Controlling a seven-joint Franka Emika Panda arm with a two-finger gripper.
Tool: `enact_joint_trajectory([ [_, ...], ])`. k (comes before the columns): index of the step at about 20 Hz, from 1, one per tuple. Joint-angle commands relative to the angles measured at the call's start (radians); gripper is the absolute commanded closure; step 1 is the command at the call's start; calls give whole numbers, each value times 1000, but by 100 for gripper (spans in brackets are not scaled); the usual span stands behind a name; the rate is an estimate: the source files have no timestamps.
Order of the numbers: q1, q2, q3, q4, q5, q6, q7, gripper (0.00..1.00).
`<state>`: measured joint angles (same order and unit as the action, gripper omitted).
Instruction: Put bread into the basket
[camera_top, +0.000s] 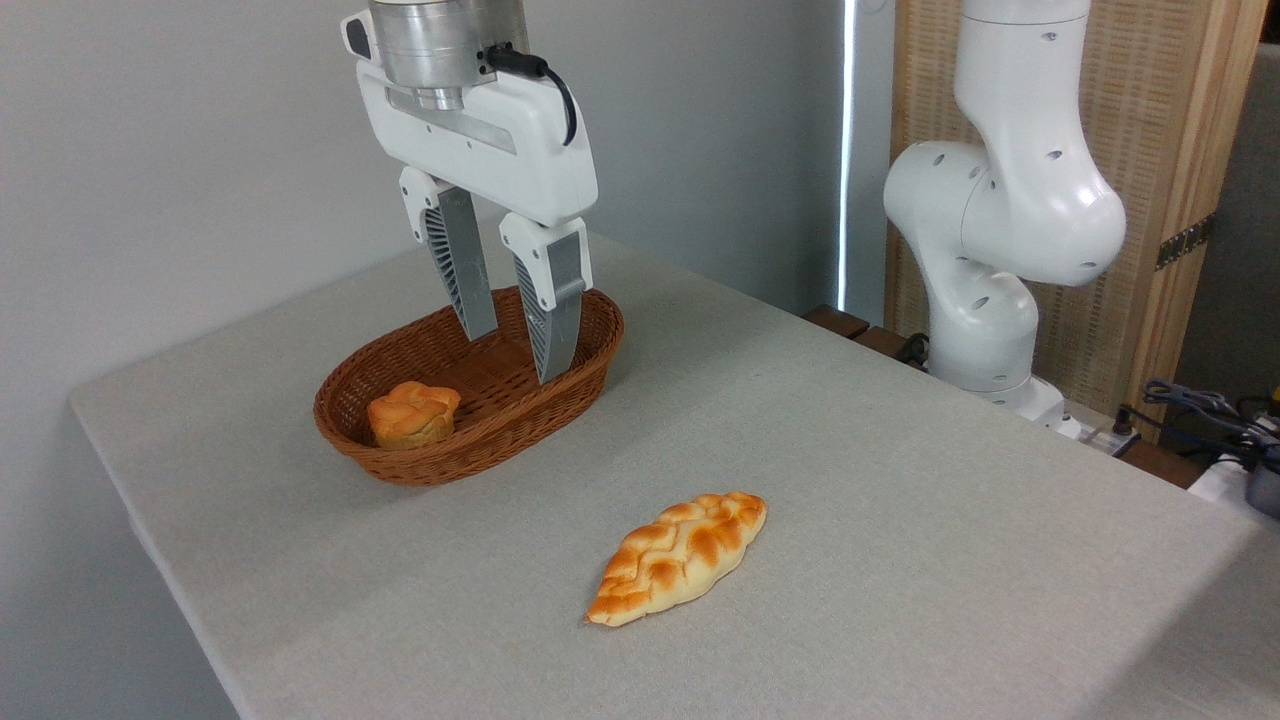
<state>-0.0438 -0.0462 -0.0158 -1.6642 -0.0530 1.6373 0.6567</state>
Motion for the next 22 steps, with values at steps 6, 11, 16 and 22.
enact_joint_trajectory([
  [6,-7,-21,14,-19,-15,-7,17,0],
  [11,-7,-21,14,-19,-15,-7,18,0],
  [16,-7,-23,14,-20,-15,-7,18,0],
  [22,-2,-30,37,-77,-7,16,50,0],
])
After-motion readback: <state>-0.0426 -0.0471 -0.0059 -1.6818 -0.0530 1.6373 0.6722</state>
